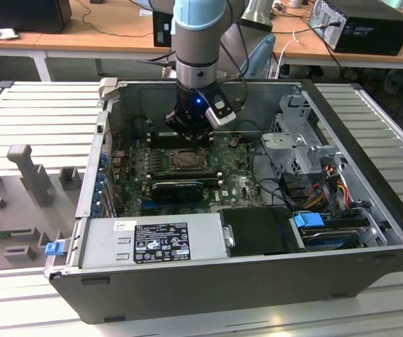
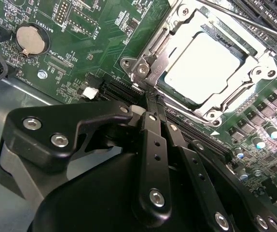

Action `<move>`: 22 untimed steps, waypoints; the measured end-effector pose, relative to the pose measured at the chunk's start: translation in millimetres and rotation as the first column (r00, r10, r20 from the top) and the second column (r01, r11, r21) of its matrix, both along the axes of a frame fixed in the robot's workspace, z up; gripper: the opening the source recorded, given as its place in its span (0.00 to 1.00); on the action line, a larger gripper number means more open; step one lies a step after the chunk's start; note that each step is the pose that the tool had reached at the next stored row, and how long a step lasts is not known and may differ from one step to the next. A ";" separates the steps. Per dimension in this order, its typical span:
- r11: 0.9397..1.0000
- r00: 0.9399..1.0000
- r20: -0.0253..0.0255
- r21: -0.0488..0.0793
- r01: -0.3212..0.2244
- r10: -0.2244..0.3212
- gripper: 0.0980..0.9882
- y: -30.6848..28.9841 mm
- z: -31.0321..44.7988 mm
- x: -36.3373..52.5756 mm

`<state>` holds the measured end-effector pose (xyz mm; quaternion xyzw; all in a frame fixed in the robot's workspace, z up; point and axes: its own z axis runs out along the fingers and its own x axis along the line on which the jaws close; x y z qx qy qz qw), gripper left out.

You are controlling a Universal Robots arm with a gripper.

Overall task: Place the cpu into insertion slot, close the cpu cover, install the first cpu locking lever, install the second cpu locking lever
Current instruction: 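Install the first cpu locking lever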

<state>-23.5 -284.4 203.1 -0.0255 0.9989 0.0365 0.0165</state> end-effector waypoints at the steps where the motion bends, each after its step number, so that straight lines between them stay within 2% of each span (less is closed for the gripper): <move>1: 1.000 1.000 0.000 0.000 0.000 0.000 0.01 -0.3 -0.1 0.0; 13: 1.000 1.000 0.000 0.003 0.000 0.000 0.01 -1.3 -2.4 0.0; 17: 1.000 1.000 0.000 0.003 0.000 0.000 0.01 -1.3 4.1 0.0; 20: 1.000 1.000 0.000 0.003 0.000 0.000 0.01 -1.4 13.4 0.0; 22: 1.000 1.000 0.000 0.003 0.000 0.000 0.01 -1.4 14.6 0.0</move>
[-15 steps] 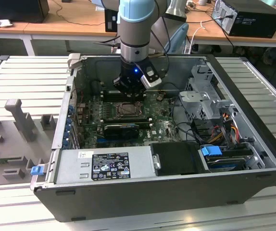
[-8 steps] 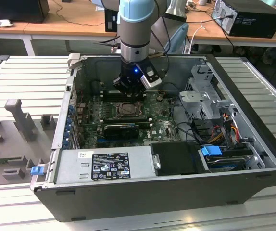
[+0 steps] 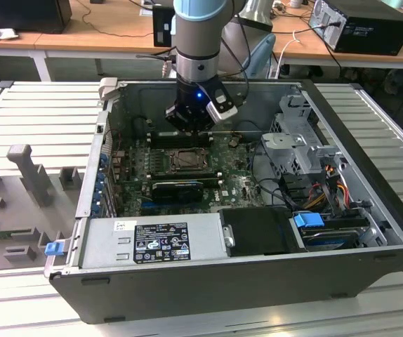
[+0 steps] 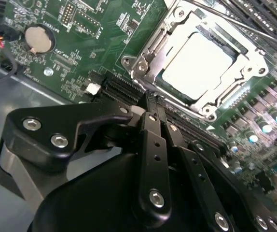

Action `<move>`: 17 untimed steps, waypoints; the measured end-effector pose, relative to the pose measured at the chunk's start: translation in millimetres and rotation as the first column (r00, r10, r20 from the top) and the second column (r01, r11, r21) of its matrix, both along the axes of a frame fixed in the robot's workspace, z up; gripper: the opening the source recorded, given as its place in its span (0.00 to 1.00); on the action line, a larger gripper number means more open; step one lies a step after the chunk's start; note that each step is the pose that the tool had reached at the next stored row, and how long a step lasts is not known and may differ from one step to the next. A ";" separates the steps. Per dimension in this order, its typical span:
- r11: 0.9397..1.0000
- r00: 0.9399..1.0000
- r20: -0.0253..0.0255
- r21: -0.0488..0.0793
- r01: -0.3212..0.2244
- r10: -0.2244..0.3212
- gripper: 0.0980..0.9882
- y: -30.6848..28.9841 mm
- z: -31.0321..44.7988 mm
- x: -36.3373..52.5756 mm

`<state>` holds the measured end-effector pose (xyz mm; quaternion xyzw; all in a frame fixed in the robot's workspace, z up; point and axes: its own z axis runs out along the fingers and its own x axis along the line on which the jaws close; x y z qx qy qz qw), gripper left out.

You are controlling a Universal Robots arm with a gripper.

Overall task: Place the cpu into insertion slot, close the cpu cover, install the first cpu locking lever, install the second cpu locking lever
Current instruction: 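Install the first cpu locking lever, then install the second cpu locking lever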

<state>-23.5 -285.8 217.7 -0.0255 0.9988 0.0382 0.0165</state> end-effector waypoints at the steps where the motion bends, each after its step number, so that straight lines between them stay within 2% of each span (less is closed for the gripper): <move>1: 1.000 1.000 0.000 0.000 0.000 0.000 0.01 -0.6 0.0 0.0; 9: 1.000 1.000 0.000 0.000 0.000 0.000 0.01 -8.9 0.1 0.0; 17: 1.000 1.000 0.000 0.000 0.000 0.000 0.01 -13.2 0.1 0.0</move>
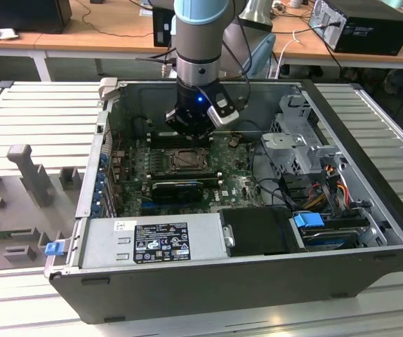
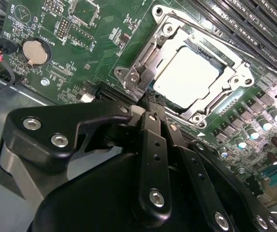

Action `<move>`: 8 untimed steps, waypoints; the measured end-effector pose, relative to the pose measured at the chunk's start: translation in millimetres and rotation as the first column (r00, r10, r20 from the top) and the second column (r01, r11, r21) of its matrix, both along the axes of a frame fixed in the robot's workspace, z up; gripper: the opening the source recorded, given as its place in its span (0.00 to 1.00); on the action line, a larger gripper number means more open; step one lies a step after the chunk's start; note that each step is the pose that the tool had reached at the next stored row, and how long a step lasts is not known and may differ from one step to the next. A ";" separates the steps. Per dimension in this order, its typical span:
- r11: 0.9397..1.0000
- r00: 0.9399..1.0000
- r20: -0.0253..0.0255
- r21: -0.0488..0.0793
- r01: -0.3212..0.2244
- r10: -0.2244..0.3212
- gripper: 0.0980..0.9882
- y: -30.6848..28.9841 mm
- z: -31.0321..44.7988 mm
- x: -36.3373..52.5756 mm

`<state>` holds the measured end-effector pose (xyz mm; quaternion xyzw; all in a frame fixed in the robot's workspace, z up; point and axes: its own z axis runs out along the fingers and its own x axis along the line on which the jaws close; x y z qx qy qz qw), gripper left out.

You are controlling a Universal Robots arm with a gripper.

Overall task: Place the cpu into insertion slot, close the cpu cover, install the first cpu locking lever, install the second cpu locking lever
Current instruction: 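Install the second cpu locking lever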

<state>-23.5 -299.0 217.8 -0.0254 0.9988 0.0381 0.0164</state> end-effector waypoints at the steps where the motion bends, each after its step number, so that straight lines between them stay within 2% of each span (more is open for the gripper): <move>1: 1.000 1.000 0.000 0.000 0.000 0.000 0.01 -0.4 0.0 0.0; 8: 1.000 1.000 0.000 0.000 0.000 0.000 0.01 -4.8 0.0 0.0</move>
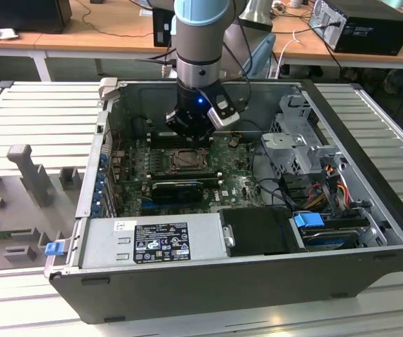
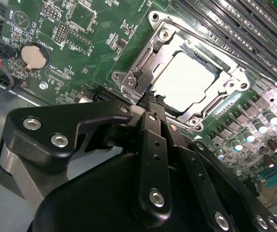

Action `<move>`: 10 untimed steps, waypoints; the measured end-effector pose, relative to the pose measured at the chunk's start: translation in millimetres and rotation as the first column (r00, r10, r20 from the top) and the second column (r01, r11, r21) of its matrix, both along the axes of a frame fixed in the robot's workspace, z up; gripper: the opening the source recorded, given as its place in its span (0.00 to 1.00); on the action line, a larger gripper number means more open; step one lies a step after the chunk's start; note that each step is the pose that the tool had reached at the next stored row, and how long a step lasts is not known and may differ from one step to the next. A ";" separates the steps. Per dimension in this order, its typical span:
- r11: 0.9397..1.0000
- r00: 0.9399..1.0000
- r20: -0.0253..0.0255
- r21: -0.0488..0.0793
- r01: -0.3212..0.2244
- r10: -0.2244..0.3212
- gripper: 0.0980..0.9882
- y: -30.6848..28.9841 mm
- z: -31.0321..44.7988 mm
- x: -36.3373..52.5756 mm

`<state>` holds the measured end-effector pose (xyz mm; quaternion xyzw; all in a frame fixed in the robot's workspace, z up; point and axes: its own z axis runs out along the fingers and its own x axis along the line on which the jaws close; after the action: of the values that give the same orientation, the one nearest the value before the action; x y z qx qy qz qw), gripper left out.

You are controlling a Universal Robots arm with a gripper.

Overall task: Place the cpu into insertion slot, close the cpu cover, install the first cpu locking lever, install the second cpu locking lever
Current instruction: 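Install the second cpu locking lever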

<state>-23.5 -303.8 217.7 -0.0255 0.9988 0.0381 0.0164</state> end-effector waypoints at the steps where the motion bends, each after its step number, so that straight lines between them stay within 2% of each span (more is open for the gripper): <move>1: 1.000 1.000 0.000 0.000 0.000 0.000 0.01 -0.3 0.0 0.0; 10: 1.000 1.000 0.000 0.000 0.000 0.000 0.01 -3.2 2.3 0.0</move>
<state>-23.5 -307.0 220.0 -0.0255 0.9988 0.0381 0.0164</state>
